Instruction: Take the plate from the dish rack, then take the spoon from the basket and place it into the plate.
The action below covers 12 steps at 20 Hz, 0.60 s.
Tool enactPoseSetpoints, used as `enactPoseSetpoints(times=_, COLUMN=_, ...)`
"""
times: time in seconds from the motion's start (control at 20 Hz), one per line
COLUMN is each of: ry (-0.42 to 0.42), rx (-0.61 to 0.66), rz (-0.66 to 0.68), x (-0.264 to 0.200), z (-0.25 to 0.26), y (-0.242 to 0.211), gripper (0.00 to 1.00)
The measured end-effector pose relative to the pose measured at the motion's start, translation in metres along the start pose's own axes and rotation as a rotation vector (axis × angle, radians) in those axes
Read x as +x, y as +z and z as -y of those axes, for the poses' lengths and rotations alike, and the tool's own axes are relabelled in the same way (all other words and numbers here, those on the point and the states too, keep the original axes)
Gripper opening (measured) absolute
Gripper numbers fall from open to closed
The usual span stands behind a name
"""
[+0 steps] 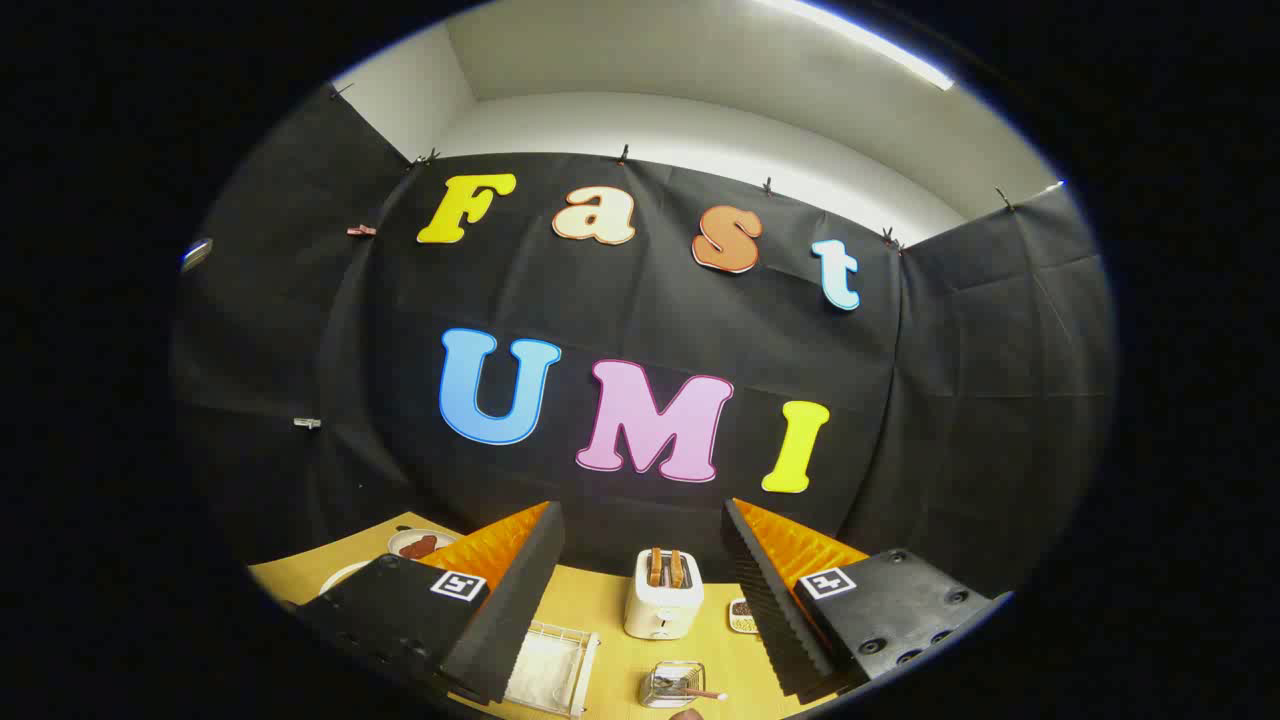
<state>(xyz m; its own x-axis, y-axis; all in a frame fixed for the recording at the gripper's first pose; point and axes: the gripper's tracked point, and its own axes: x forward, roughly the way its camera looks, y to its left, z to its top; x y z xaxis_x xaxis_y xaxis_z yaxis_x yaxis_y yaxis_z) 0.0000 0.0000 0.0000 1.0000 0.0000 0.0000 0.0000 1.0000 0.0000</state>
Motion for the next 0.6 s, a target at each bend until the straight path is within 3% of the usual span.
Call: enactPoseSetpoints(times=0.6, ry=0.051, rx=0.088, rz=-0.013, x=0.003, z=-0.026, y=0.004, gripper=0.95)
